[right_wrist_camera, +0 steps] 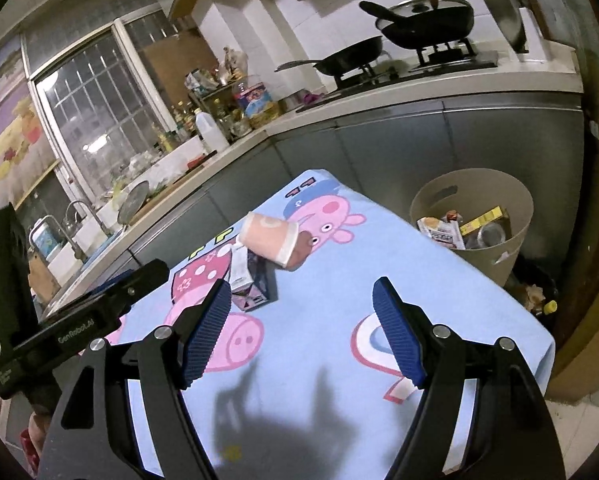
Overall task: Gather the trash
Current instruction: 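Bring both tools back from the bin to the table, then grasp the white milk carton with the left tool while the right tool approaches the pink cup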
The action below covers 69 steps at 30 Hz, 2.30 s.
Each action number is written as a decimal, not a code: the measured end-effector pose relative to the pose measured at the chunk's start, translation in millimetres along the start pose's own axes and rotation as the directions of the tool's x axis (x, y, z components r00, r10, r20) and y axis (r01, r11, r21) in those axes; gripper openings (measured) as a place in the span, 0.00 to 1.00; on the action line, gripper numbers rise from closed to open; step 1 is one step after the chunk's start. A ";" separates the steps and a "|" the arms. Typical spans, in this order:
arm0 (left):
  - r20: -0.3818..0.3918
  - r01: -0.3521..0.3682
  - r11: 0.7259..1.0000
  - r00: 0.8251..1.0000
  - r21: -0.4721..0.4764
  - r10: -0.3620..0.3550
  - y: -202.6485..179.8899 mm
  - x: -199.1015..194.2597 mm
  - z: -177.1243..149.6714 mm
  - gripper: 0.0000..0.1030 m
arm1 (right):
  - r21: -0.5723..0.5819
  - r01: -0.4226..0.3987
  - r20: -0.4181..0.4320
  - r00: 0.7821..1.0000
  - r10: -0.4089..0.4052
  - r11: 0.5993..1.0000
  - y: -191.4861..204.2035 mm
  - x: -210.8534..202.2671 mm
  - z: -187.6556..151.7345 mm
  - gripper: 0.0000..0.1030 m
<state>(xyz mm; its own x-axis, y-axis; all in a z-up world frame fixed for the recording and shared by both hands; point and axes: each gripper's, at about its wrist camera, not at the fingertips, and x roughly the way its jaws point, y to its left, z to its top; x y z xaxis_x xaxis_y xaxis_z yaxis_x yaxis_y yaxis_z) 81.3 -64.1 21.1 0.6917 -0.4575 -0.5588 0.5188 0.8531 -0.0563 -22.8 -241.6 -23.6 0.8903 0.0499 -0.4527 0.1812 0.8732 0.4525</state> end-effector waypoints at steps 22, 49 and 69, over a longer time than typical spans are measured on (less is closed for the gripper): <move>0.014 -0.070 0.997 0.997 -0.041 0.070 37.0 -11.6 -8.3 0.75 | -0.078 -0.048 -0.060 0.997 0.043 0.996 32.1 16.5 -10.9 0.70; -0.124 -0.120 0.965 0.988 -0.233 0.094 113.1 32.6 -25.0 0.87 | -0.182 -0.078 -0.146 0.988 0.052 0.980 42.3 118.1 11.1 0.69; -0.250 -0.125 0.989 0.963 -0.080 0.102 53.1 178.4 -5.0 0.52 | 0.285 -0.203 -0.309 0.906 0.290 0.937 -40.6 287.1 53.5 0.26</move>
<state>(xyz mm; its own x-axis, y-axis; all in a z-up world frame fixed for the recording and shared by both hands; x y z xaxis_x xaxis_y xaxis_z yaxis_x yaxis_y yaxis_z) 229.8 -99.1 -85.7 0.5934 -0.2909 -0.7505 0.3861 0.9210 -0.0517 247.8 -288.7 -130.9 0.7298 0.4483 -0.5162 0.1085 0.6695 0.7348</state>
